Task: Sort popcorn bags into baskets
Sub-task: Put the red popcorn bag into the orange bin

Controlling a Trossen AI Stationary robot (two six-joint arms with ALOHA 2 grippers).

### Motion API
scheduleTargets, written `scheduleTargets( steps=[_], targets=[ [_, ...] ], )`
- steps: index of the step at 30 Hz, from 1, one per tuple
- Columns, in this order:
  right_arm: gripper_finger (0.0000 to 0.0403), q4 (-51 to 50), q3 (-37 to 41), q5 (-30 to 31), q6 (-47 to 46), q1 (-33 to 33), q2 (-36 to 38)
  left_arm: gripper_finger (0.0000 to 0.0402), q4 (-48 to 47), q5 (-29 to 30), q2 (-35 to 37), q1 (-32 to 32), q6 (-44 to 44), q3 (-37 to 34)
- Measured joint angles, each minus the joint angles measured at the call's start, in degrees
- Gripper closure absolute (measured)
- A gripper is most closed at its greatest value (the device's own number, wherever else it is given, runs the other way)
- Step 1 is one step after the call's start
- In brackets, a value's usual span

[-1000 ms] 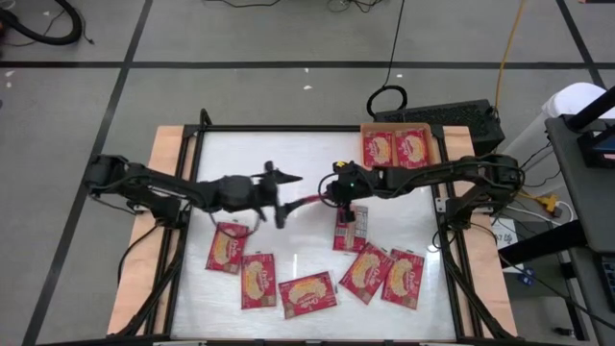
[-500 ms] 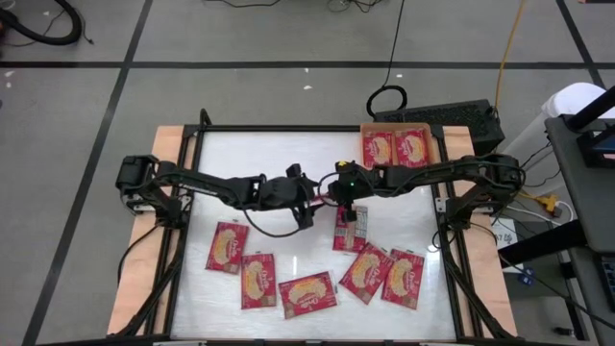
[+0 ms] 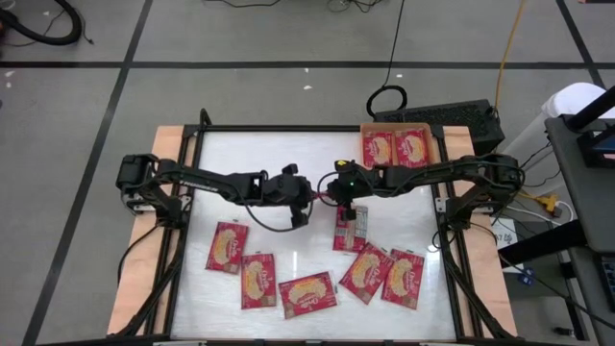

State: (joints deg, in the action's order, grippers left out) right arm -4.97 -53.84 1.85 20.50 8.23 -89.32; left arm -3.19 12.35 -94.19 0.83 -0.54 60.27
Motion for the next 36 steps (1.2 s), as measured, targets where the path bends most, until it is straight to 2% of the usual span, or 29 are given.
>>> scheduleTargets(
  steps=[2, 5, 9, 12, 15, 18, 22, 26, 31, 33, 36],
  targets=[
    [0.0383, 0.12, 0.00, 0.34, -1.17, 0.00, 0.00, 0.0379, -0.25, 0.15, 0.00, 0.19, -0.22, 0.00],
    [0.0375, 0.97, 0.00, 3.34, -3.11, -0.30, -0.01, 0.0380, -3.04, 1.64, 0.34, 0.59, 0.91, 0.13],
    [0.0342, 1.15, -0.02, 10.08, -5.66, -0.63, 1.59, 0.0382, -13.83, 2.44, 3.75, 2.71, 5.11, 0.00],
    [0.0309, 0.20, 0.00, 14.78, -7.22, -0.75, 2.98, 0.0389, -19.89, 2.81, 8.67, 4.31, 7.35, -0.82],
    [0.0281, -0.04, 0.00, 14.32, -8.42, -0.83, 4.73, 0.0384, -20.70, 3.71, 15.78, 5.49, 7.93, -3.44],
    [0.0264, 0.90, 0.56, 12.57, -11.36, -0.85, 5.55, 0.0380, -17.33, 6.75, 24.12, 6.08, 7.55, -7.79],
    [0.0255, 13.60, 4.90, 9.78, -15.57, -0.83, 5.57, 0.0389, -1.81, 7.71, 34.49, 7.04, 6.27, -16.89],
    [0.0256, 34.59, 10.80, 8.18, -17.03, -1.25, 5.30, 0.0389, 23.42, 7.04, 40.90, 7.10, 2.90, -29.07],
    [0.0258, 59.00, 14.42, 6.84, -18.78, -1.60, 3.35, 0.0383, 54.70, 0.29, 39.88, 8.68, 4.49, -41.62],
    [0.0255, 64.85, 13.99, 5.46, -19.42, -1.51, 1.70, 0.0388, 63.11, -2.35, 37.74, 8.91, 5.40, -44.27],
    [0.0243, 66.85, 11.18, -0.40, -22.29, -0.90, -0.89, 0.0389, 70.53, -4.84, 33.84, 8.70, 5.54, -44.96]
  ],
)
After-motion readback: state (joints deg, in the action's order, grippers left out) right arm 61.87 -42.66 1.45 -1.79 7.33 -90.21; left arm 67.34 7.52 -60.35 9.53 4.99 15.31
